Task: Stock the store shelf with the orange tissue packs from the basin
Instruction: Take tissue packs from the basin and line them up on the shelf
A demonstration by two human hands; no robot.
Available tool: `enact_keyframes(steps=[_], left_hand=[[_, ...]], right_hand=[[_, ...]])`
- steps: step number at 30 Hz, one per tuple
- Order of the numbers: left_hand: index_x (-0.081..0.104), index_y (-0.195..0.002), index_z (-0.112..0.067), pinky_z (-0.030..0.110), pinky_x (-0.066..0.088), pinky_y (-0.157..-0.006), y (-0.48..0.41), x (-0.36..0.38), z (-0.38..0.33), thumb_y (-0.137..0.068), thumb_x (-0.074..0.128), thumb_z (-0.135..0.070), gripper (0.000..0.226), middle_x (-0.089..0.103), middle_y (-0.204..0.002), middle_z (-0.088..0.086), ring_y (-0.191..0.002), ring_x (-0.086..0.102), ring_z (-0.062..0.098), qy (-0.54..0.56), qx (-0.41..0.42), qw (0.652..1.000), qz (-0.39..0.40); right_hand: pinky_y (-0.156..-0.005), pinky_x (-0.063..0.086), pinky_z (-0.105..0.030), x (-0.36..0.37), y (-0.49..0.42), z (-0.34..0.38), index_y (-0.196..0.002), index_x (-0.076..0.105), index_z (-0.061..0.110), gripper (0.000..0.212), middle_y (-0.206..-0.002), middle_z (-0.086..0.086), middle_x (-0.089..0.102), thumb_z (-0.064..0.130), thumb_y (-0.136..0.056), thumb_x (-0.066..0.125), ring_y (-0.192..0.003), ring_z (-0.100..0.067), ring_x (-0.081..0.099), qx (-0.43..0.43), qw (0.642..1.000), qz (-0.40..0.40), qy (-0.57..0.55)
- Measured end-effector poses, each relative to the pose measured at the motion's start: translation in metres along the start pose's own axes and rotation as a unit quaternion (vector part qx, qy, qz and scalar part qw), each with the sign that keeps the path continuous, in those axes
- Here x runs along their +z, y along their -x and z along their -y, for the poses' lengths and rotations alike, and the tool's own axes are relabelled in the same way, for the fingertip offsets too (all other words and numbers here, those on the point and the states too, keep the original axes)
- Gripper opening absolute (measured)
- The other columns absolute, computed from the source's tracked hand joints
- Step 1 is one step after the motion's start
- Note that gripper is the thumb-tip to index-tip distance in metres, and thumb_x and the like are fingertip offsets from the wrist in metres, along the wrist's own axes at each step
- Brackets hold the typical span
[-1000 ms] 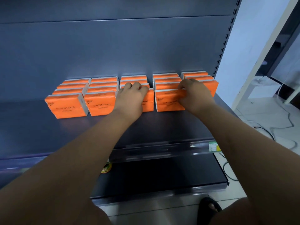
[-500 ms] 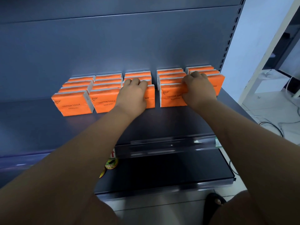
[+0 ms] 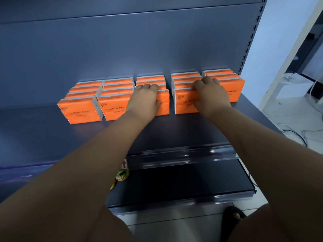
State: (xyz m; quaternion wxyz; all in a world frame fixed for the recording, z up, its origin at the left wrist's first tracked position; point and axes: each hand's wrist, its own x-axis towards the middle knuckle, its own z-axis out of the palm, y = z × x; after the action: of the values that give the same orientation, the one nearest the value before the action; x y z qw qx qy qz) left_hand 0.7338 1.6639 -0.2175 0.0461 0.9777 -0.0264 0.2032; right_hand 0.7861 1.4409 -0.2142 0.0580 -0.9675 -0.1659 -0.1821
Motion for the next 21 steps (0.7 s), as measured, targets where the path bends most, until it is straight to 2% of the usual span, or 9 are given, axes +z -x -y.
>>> enact_keyframes(steps=[4,7,9,21], left_hand=[[0.058,-0.129,-0.006,0.043,0.042,-0.100,-0.0008,-0.0006,-0.0010,-0.097,0.067,-0.027,0.040,0.064,-0.125,0.015,-0.119,0.054,0.038,0.009,-0.004,1.000,0.001],[0.058,-0.130,-0.007,0.043,0.042,-0.101,-0.0020,-0.0005,-0.0012,-0.097,0.067,-0.028,0.040,0.064,-0.126,0.014,-0.119,0.053,0.037,0.015,-0.006,1.000,0.005],[0.058,-0.129,-0.007,0.042,0.042,-0.101,-0.0028,-0.0008,-0.0006,-0.097,0.066,-0.028,0.040,0.064,-0.126,0.014,-0.119,0.053,0.037,0.017,-0.009,1.000,0.005],[0.058,-0.130,-0.007,0.043,0.041,-0.105,0.0005,-0.0013,0.0014,-0.095,0.067,-0.026,0.042,0.064,-0.127,0.015,-0.121,0.053,0.038,0.026,-0.006,1.000,0.003]], right_hand=[[-0.091,0.051,-0.047,0.0008,-0.0013,0.0006,-0.129,0.055,0.012,0.051,-0.136,-0.016,0.052,0.003,-0.081,0.068,-0.123,-0.036,0.048,0.001,1.000,-0.005,-0.004],[-0.092,0.049,-0.047,0.0022,-0.0001,0.0019,-0.134,0.052,0.012,0.057,-0.142,-0.018,0.050,0.002,-0.081,0.068,-0.125,-0.038,0.047,0.003,1.000,-0.009,-0.001],[-0.092,0.048,-0.047,0.0020,0.0008,0.0039,-0.137,0.049,0.012,0.059,-0.138,-0.017,0.052,0.002,-0.082,0.066,-0.123,-0.038,0.048,0.003,1.000,-0.011,0.003],[-0.096,0.046,-0.047,-0.0018,0.0035,0.0064,-0.136,0.048,0.007,0.056,-0.139,-0.020,0.048,-0.003,-0.083,0.062,-0.127,-0.038,0.044,0.009,1.000,-0.008,-0.017]])
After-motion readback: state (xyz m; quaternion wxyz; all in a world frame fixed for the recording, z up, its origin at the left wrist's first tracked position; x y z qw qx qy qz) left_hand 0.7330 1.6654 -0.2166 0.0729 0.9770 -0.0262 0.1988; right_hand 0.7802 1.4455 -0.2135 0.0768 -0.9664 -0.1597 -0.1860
